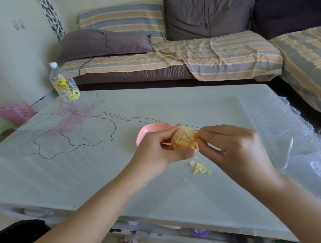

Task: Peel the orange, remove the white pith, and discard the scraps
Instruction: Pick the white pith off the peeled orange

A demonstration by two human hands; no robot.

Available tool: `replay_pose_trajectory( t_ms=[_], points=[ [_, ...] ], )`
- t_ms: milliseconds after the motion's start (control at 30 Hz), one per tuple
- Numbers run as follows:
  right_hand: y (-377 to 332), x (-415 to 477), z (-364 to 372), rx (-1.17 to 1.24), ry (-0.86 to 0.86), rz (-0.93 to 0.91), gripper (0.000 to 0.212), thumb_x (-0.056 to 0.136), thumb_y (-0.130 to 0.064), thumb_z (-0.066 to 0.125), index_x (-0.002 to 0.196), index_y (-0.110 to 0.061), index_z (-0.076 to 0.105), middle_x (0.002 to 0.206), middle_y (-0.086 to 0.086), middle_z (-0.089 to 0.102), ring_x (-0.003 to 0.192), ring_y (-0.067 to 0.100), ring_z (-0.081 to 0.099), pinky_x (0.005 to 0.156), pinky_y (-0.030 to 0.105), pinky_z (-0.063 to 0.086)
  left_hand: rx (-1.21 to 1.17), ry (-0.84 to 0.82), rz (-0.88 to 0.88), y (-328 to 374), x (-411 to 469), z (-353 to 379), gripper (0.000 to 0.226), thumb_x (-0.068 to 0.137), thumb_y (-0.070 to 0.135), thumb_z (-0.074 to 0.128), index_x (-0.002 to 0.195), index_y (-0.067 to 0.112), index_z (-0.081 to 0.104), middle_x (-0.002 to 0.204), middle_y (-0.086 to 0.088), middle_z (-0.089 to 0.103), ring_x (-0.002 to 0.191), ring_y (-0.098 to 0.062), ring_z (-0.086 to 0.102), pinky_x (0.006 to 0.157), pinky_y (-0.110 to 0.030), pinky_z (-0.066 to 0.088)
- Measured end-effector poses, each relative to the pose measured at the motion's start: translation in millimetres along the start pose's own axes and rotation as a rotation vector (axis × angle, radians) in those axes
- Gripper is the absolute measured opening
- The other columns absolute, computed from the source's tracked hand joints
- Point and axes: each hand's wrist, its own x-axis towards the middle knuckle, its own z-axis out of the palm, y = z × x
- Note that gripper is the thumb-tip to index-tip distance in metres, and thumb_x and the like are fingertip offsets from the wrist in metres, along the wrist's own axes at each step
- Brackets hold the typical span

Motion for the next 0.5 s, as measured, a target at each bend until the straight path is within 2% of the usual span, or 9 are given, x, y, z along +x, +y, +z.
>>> replay_pose_trajectory(
  t_ms=[100,200,267,400,500],
  points=[
    [0.4,0.3,-3.9,0.126,-0.035,0.059,0.012,0.083,-0.012,0.063,0.081,-0.011,0.075,0.079,-0.001,0.07,0.065,0.012,0.063,0.055,0.027,0.05,0.019,0.016,-0.017,-1.2,0.0,-3.4,0.04,0.07,0.01,0.082,0.099,0.036,0.071,0.094,0.014,0.071,0.091,-0.015,0.067,0.087,-0.021,0.05],
    [3.0,-1.3,-9.9,0.198,-0.107,0.082,0.015,0.084,-0.019,0.065,0.094,-0.014,0.075,0.087,-0.004,0.069,0.074,0.006,0.061,0.064,0.018,0.047,-0.025,-0.032,-0.013,0.9,-0.2,-6.1,0.031,0.072,0.01,0.079,0.099,0.026,0.074,0.095,-0.003,0.072,0.08,-0.012,0.064,0.082,-0.023,0.05],
    [3.8,-1.4,-11.3,0.181,-0.126,0.075,0.018,0.084,-0.023,0.065,0.098,-0.016,0.075,0.087,-0.005,0.069,0.074,0.006,0.06,0.063,0.016,0.046,-0.031,-0.054,-0.014,1.6,-0.7,-6.4,0.026,0.073,0.011,0.078,0.096,0.024,0.074,0.09,-0.007,0.07,0.074,-0.011,0.061,0.079,-0.026,0.052],
    [1.4,0.6,-11.9,0.152,-0.115,0.077,0.019,0.086,-0.025,0.06,0.091,-0.017,0.076,0.08,-0.005,0.069,0.067,0.006,0.061,0.058,0.016,0.045,-0.031,-0.075,-0.042,-0.5,-1.6,-2.8,0.017,0.075,0.014,0.077,0.091,0.017,0.075,0.086,-0.014,0.069,0.074,-0.015,0.06,0.084,-0.035,0.055],
    [-1.7,2.3,-12.8,0.103,-0.098,0.077,0.013,0.083,-0.019,0.063,0.084,-0.017,0.076,0.074,-0.004,0.069,0.06,0.012,0.063,0.051,0.026,0.047,-0.058,-0.084,-0.057,-2.3,-1.5,0.1,0.015,0.076,0.015,0.076,0.091,0.014,0.075,0.078,-0.005,0.067,0.071,-0.016,0.06,0.084,-0.037,0.055]
  ],
)
